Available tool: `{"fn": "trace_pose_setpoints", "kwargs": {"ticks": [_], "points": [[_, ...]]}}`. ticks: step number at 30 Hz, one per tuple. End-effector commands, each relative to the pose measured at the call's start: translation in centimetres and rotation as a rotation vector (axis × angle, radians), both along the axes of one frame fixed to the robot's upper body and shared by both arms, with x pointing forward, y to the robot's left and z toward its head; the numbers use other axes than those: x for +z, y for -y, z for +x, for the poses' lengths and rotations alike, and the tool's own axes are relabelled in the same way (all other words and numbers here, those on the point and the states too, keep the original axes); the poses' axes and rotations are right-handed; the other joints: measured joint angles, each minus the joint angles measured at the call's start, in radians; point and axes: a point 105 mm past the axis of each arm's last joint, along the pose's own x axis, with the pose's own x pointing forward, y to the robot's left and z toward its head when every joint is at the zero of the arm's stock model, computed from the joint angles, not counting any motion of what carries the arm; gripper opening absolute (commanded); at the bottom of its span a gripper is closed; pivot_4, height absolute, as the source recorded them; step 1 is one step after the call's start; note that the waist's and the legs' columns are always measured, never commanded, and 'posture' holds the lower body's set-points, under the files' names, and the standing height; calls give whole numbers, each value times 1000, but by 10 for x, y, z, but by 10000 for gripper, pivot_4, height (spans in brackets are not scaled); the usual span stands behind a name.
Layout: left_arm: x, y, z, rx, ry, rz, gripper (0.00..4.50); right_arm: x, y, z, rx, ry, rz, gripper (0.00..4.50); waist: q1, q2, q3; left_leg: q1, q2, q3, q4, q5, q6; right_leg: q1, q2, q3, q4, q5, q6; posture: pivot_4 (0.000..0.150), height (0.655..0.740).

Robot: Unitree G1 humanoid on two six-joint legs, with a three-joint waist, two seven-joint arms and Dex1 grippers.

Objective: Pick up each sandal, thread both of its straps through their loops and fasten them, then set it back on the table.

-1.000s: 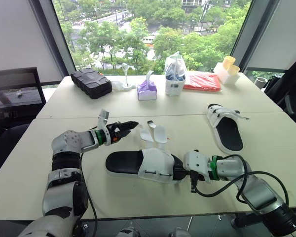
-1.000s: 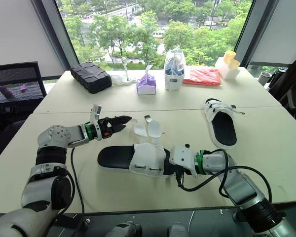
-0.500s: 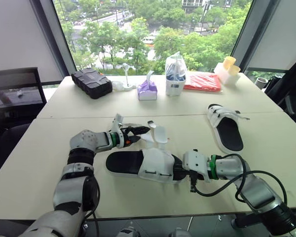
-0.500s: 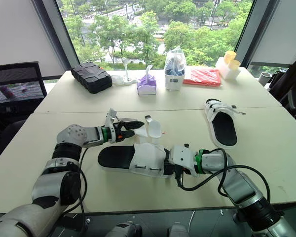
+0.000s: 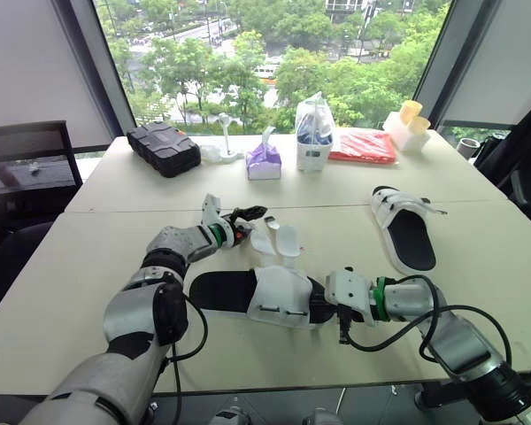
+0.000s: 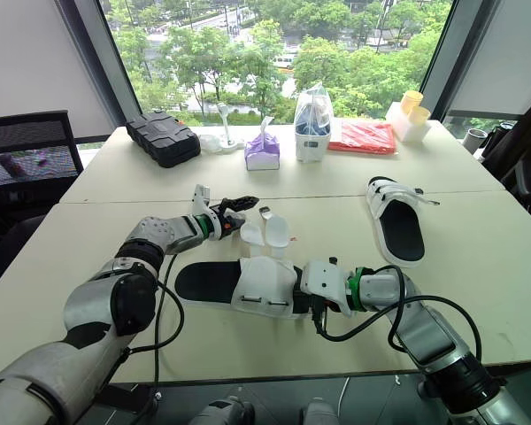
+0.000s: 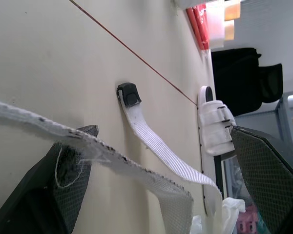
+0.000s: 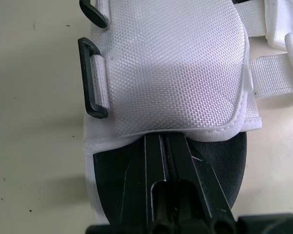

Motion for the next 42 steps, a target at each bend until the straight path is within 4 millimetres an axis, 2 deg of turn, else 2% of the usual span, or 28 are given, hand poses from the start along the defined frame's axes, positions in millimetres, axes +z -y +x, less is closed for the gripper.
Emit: {"fn": "trace_pose_setpoints", "kwargs": {"ticks": [1, 4, 9, 11, 14, 18, 21, 24, 27, 30, 33, 35, 38, 42], "points": [[17, -5, 10, 67, 33, -48, 45000, 3, -5, -1, 7, 13, 5, 285, 0, 0, 0, 0, 0, 0, 0, 0, 0, 0, 0, 0, 0, 0, 0, 1500, 7400], [18, -10, 12, 105, 32, -70, 36724, 3, -5, -1, 5, 11, 4, 0, 0, 0, 0, 0, 0, 0, 0, 0, 0, 0, 0, 0, 0, 0, 0, 1500, 7400], [25, -15, 15, 127, 57, -103, 9705, 3, -4, -1, 3, 10, 3, 0, 0, 0, 0, 0, 0, 0, 0, 0, 1, 0, 0, 0, 0, 0, 0, 1500, 7400], [28, -17, 16, 132, 67, -107, 656, 2, -4, -1, 3, 9, 3, 0, 0, 0, 0, 0, 0, 0, 0, 0, 1, 0, 0, 0, 0, 0, 0, 1500, 7400], [47, -18, 17, 101, 174, -120, 656, 2, -4, -1, 5, 8, 2, 0, 0, 0, 0, 0, 0, 0, 0, 0, 1, 0, 0, 0, 0, 0, 0, 1500, 7400], [78, -7, 6, -67, 407, -71, 656, 1, -3, -1, 9, 4, -8, 0, 0, 0, 0, 0, 0, 0, 0, 0, 0, 0, 0, 0, 0, 0, 0, 1500, 7400], [92, 7, -11, -234, 635, 72, 656, 1, -3, -1, 11, 4, -10, 0, 0, 0, 0, 0, 0, 0, 0, 0, 0, 0, 0, 0, 0, 0, 0, 1500, 7400], [103, 18, -41, -404, 891, 210, 656, 1, -2, -1, 16, 3, -15, 0, -3, 0, 0, 0, 0, 1, -1, 0, -1, 0, 0, 1, 0, 0, 0, 1500, 7400], [104, 24, -75, -574, 1098, 390, 656, 1, -1, 0, 24, 3, -24, 0, -3, 0, 0, 0, 1, 1, -1, 0, -1, 0, 0, 2, -1, 0, 0, 1500, 7400], [98, 23, -100, -698, 1239, 512, 656, 1, -1, 1, 27, -1, -22, 0, 1, 0, 0, 0, 1, 1, -1, 0, -1, 0, 0, 3, -1, 0, 0, 1500, 7400], [81, 16, -130, -879, 1592, 836, 656, 0, -1, 1, 31, -1, -24, 0, 0, 1, 0, 0, 1, 1, -2, 0, 0, 0, 0, 2, -2, 0, -1, 1500, 7400], [72, 14, -142, -959, 1761, 946, 656, -1, 1, 1, 33, -5, -32, 0, 3, 1, 0, 1, 1, 1, -3, 0, -1, 1, -1, 3, -3, 0, -1, 1500, 7400], [77, 12, -165, -1011, 2002, 907, 656, -6, 6, 2, 41, -16, -57, 0, 7, 1, 0, 3, 1, 0, -4, -3, 4, 2, -1, 2, -6, 1, -3, 1500, 7400], [75, 13, -189, -1085, 2136, 811, 656, -7, 14, 9, 42, -15, -91, 0, 4, 2, 0, 3, 2, 0, -4, -4, 5, 3, -1, 1, -10, 3, -5, 1500, 7400]]}}
